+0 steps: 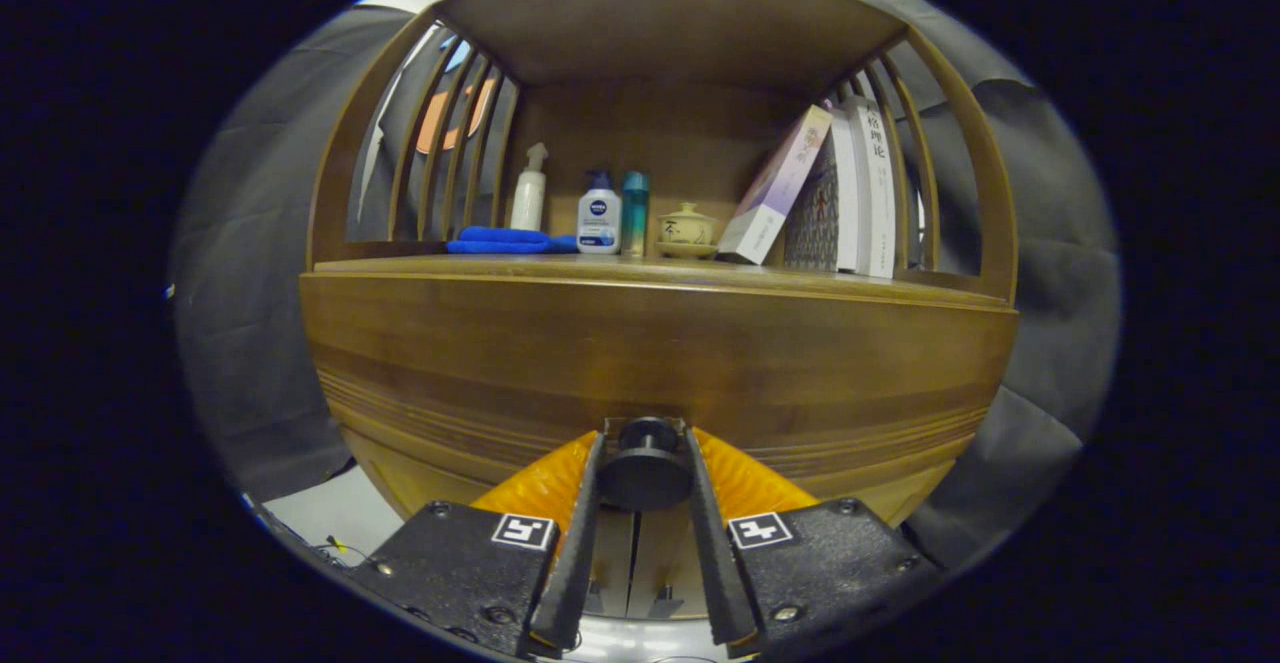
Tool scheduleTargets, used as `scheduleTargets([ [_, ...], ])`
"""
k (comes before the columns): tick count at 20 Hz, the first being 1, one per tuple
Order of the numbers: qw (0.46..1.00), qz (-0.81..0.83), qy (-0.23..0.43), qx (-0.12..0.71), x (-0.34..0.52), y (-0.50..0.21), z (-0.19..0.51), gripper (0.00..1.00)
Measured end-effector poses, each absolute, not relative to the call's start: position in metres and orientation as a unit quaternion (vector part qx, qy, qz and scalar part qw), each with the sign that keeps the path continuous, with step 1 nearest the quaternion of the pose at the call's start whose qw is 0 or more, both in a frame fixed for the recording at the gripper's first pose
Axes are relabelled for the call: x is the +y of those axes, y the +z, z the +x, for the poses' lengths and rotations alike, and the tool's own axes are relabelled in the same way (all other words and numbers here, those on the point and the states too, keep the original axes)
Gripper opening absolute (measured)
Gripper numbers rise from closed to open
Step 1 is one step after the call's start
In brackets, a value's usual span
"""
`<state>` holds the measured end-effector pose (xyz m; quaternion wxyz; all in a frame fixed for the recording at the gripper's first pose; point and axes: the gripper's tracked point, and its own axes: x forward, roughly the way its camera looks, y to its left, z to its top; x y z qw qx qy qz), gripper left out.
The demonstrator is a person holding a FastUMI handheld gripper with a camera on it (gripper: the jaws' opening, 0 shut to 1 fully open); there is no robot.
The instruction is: Pull open the drawer, take out the items inside it, and place them on the countertop above the cabinet.
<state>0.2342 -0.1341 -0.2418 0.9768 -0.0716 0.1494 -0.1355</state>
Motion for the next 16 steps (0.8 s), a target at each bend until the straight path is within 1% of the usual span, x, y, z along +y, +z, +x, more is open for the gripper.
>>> scheduleTargets([
  [5, 0.976, -0.049, -0.138, 0.162, -0.133, -0.241, 0.231, 0.42],
  [7, 0.976, -0.052, -0.138, 0.163, -0.132, -0.24, 0.222, 0.4],
  [16, 0.977, -0.059, -0.119, 0.166, -0.112, -0.235, 0.154, 0.39],
])
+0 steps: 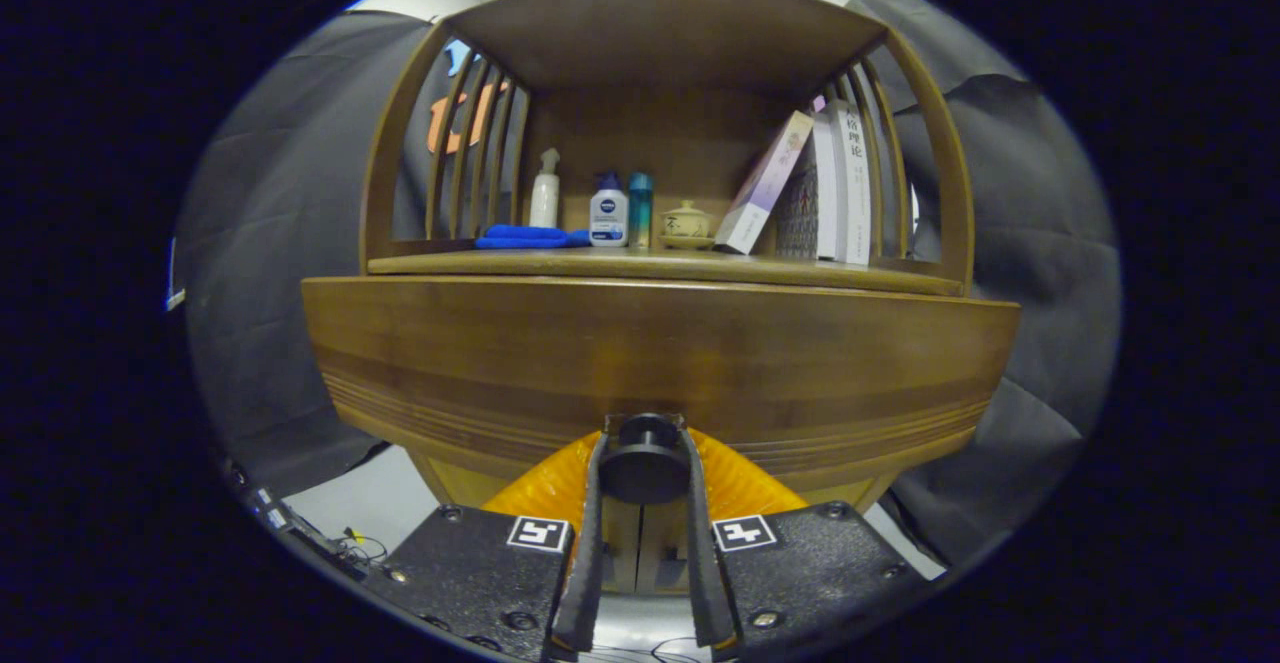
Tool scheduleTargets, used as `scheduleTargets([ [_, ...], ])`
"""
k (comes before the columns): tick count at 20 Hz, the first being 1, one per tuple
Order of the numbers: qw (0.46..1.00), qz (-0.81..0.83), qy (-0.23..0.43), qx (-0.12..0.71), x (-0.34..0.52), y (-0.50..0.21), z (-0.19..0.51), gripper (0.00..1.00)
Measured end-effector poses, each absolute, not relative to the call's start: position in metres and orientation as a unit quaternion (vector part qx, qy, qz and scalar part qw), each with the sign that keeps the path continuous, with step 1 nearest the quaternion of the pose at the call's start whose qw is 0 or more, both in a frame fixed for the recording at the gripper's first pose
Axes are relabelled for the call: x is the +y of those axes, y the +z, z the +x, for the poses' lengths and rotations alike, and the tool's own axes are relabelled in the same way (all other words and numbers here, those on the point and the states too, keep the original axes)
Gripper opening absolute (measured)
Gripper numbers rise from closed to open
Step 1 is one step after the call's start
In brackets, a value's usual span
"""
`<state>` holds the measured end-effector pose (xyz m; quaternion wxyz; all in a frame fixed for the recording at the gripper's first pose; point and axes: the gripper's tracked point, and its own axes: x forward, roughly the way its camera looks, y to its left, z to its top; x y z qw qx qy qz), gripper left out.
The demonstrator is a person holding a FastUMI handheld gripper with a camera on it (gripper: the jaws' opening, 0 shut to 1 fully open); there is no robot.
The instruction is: Pull open the drawer, take out the items inside it, and place them on the countertop above the cabinet.
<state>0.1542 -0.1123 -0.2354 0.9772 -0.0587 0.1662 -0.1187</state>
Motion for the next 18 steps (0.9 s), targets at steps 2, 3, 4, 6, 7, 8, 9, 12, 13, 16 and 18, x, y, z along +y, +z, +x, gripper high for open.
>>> scheduleTargets([
  [2, 0.978, -0.057, -0.115, 0.167, -0.108, -0.235, 0.137, 0.39],
  [3, 0.978, -0.056, -0.113, 0.168, -0.105, -0.234, 0.129, 0.39],
  [4, 0.977, -0.057, -0.112, 0.17, -0.103, -0.234, 0.12, 0.39],
  [6, 0.978, -0.059, -0.108, 0.171, -0.1, -0.234, 0.105, 0.39],
  [7, 0.977, -0.058, -0.107, 0.173, -0.098, -0.235, 0.099, 0.39],
  [8, 0.977, -0.057, -0.107, 0.176, -0.097, -0.239, 0.09, 0.39],
  [9, 0.978, -0.057, -0.103, 0.17, -0.093, -0.236, 0.083, 0.39],
  [12, 0.978, -0.058, -0.1, 0.174, -0.087, -0.239, 0.065, 0.39],
  [13, 0.978, -0.058, -0.096, 0.176, -0.084, -0.239, 0.062, 0.39],
  [16, 0.979, -0.058, -0.084, 0.178, -0.077, -0.24, 0.046, 0.39],
  [18, 0.979, -0.056, -0.082, 0.179, -0.075, -0.24, 0.036, 0.39],
])
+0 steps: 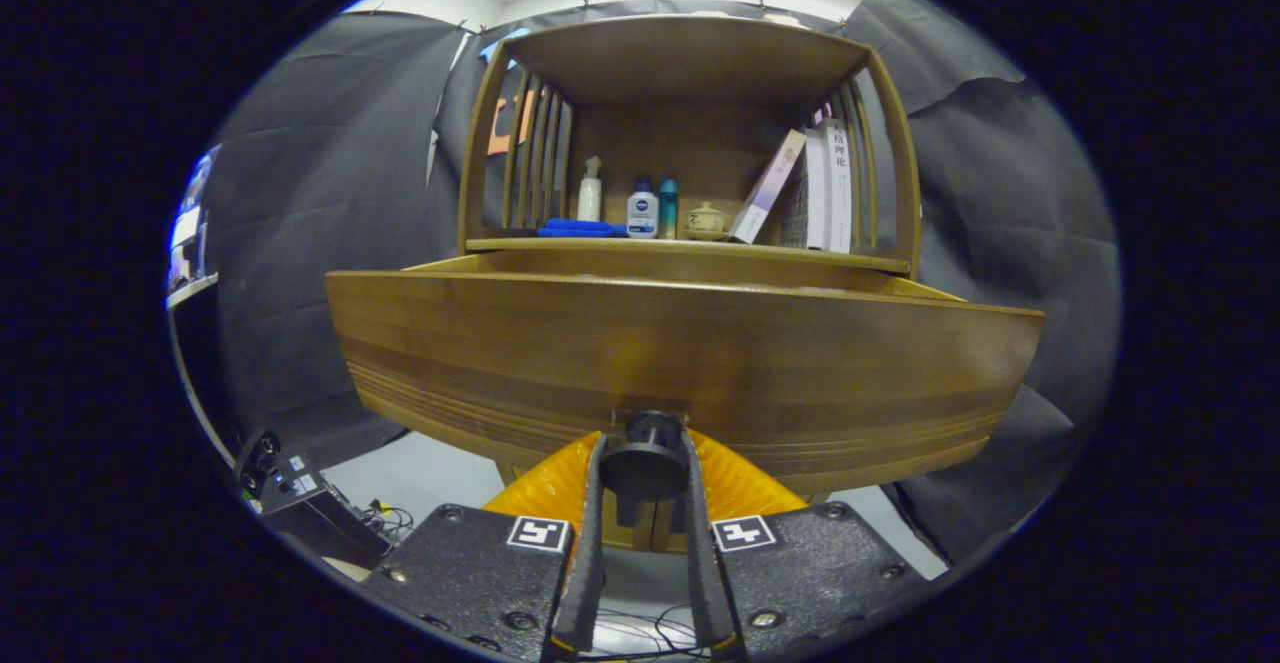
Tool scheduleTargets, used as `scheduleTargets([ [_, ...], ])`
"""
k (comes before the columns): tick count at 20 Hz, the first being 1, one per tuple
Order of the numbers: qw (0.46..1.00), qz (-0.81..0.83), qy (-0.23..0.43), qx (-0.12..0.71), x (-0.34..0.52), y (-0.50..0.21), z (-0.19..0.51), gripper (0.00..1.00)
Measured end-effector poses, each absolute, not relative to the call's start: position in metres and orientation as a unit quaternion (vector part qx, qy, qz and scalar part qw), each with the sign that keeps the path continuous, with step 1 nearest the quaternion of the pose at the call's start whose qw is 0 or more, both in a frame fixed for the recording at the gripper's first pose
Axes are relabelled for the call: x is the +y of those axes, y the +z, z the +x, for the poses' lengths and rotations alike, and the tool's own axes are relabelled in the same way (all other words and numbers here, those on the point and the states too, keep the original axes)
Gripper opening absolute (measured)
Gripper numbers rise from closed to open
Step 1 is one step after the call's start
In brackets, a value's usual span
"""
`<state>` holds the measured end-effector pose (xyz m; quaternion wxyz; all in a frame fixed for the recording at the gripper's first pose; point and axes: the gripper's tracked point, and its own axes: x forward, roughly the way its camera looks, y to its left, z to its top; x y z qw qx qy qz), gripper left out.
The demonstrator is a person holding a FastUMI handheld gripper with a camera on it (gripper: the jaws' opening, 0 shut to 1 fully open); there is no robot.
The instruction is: Pull open the drawer, take out the items inside it, and place them on the countertop above the cabinet.
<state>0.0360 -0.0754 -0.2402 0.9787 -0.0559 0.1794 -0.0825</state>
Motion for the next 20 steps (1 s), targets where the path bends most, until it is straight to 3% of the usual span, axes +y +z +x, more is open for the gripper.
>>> scheduleTargets([
  [12, 0.97, -0.05, -0.076, 0.225, -0.066, -0.237, 0.007, 0.44],
  [16, 0.975, -0.054, -0.044, 0.213, -0.046, -0.196, 0.003, 0.52],
  [20, 0.978, -0.021, 0.003, 0.205, -0.022, -0.143, 0.015, 0.72],
])
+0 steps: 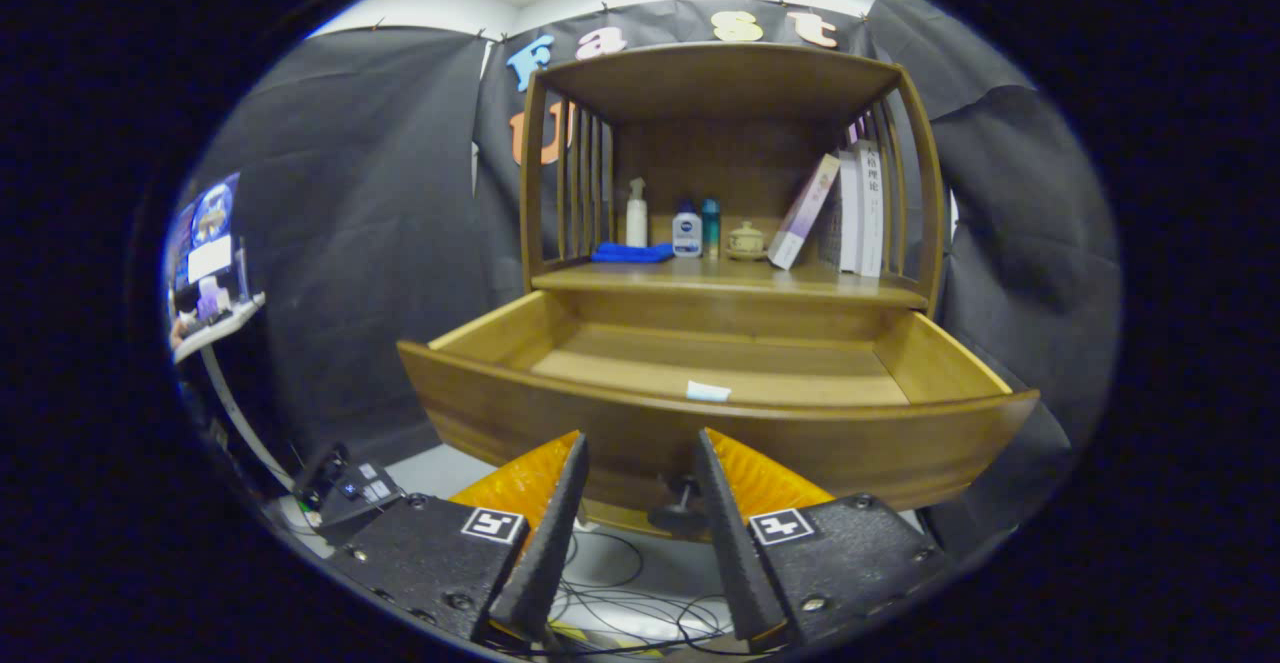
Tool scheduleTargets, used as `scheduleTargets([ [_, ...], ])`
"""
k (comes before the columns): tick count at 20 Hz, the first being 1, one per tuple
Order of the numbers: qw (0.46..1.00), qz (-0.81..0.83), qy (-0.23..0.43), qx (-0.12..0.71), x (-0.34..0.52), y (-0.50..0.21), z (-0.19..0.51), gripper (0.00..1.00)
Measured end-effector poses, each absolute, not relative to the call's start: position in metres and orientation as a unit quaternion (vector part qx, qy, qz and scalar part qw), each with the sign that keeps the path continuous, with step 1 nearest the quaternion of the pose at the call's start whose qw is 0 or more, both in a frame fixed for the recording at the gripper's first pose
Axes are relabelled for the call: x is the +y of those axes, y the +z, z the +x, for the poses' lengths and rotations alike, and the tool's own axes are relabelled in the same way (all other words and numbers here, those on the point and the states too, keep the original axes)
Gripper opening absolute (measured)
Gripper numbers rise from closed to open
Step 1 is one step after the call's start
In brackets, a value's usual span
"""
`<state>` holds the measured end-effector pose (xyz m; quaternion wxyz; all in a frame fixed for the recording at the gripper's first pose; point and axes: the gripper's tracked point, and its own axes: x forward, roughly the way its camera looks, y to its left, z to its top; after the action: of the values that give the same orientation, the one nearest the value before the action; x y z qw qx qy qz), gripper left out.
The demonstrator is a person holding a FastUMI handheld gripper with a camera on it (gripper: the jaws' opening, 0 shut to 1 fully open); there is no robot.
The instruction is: Pull open the drawer, take out the items inside it, and place them on the countertop above the cabinet.
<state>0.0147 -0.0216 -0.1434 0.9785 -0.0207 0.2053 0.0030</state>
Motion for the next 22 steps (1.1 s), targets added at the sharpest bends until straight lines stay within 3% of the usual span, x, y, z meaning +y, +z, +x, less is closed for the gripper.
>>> scheduleTargets([
  [2, 0.978, -0.006, 0.019, 0.206, -0.015, -0.12, 0.024, 0.82],
  [5, 0.976, -0.009, 0.03, 0.215, -0.019, -0.098, 0.044, 0.88],
  [11, 0.952, 0.011, 0.055, 0.301, -0.034, -0.102, 0.086, 0.9],
  [22, 0.889, 0.049, 0.025, 0.455, -0.075, -0.147, 0.139, 0.91],
])
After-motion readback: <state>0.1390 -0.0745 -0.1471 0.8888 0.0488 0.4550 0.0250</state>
